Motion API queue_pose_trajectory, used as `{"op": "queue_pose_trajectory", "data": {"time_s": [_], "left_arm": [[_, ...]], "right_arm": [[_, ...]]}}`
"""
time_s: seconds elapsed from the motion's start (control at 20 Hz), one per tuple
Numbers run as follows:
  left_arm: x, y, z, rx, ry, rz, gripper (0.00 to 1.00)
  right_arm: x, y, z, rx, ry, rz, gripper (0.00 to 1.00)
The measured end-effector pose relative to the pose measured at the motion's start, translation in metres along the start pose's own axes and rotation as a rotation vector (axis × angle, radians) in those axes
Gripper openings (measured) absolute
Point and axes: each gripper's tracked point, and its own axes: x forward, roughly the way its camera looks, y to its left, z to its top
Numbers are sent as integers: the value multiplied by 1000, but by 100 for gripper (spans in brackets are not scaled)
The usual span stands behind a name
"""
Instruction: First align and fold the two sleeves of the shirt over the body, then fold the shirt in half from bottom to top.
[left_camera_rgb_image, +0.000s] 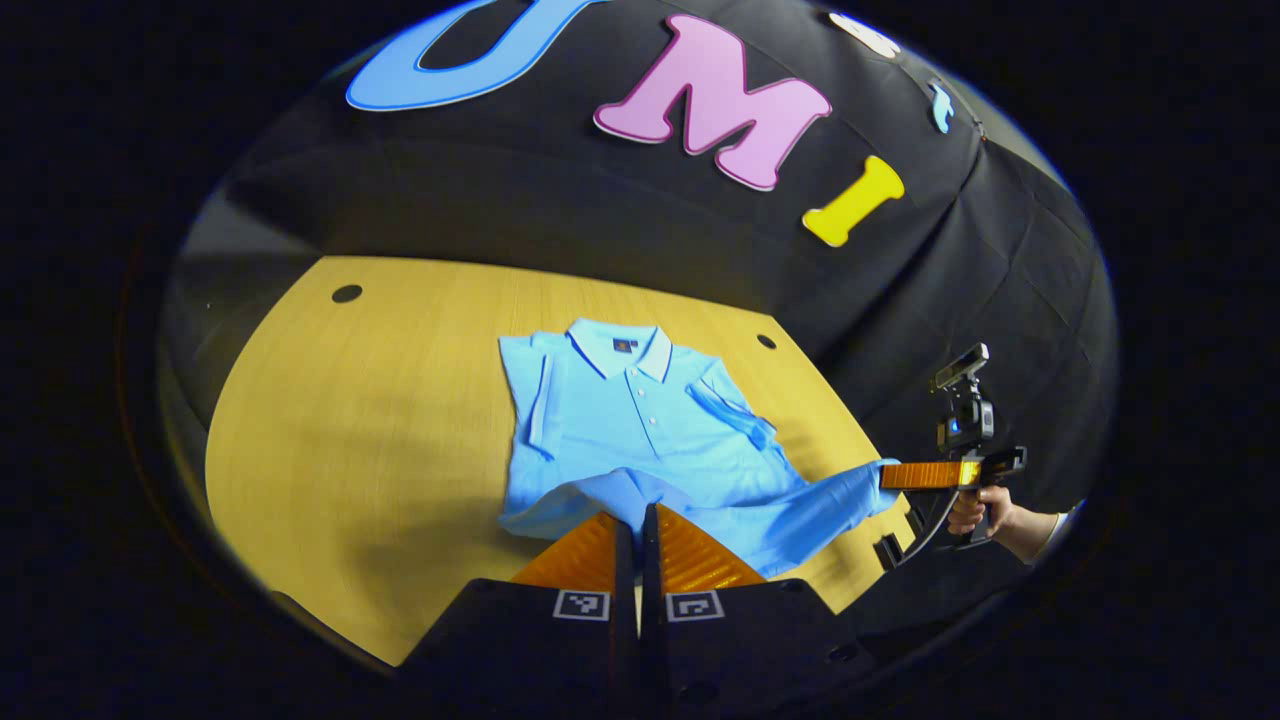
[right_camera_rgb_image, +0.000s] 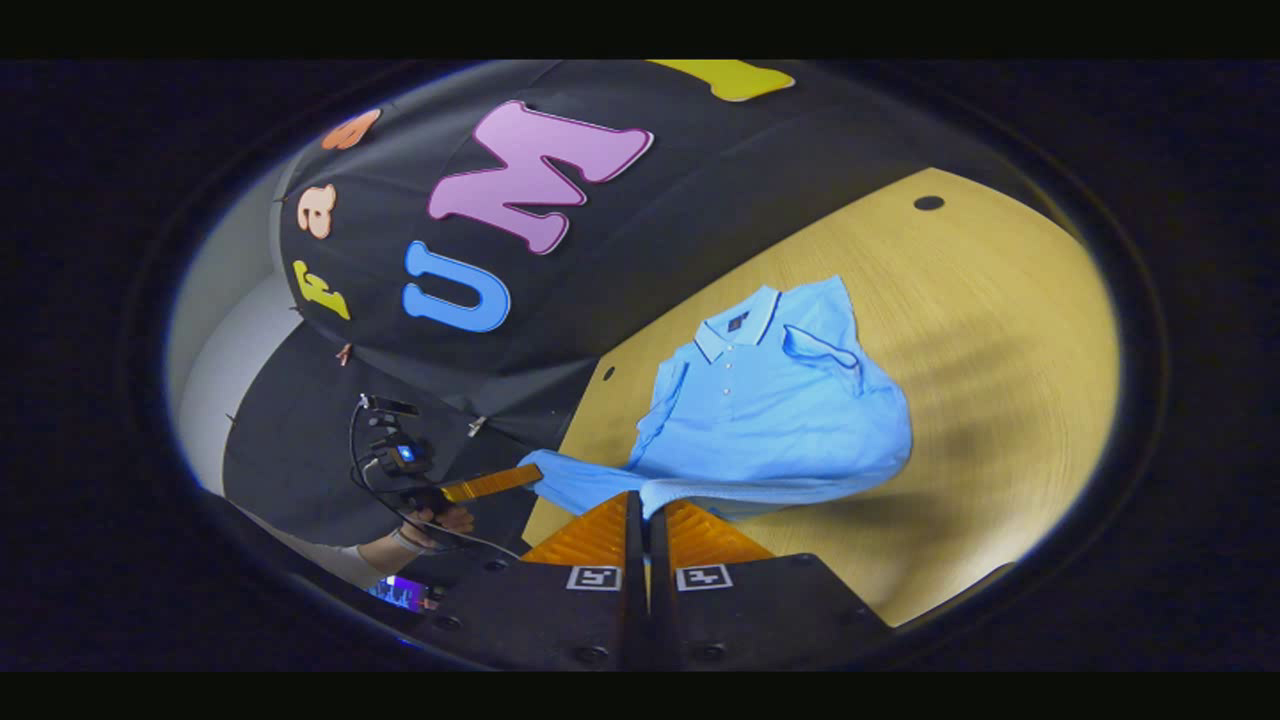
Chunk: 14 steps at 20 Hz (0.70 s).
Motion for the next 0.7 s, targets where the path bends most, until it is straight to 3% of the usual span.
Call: {"op": "queue_pose_trajectory", "data": {"time_s": [0.3,0.35,0.4,0.5,0.55,0.6,0.7], "left_arm": [[35,16,80,105,-77,90,6],[40,19,94,113,-92,110,6],[47,22,108,110,-109,124,6],[64,33,136,80,-141,146,6],[75,41,147,69,-151,165,6],[85,50,157,66,-156,186,6],[108,71,171,79,-143,235,6]], "right_arm": [[30,9,90,-116,-84,-4,5],[37,8,104,-124,-100,-8,0],[41,6,118,-134,-115,-15,5],[59,-4,146,-151,-144,-40,5],[69,-13,160,-164,-158,-63,0],[78,-21,176,-182,-175,-86,5],[101,-35,206,-204,-191,-121,5]]}}
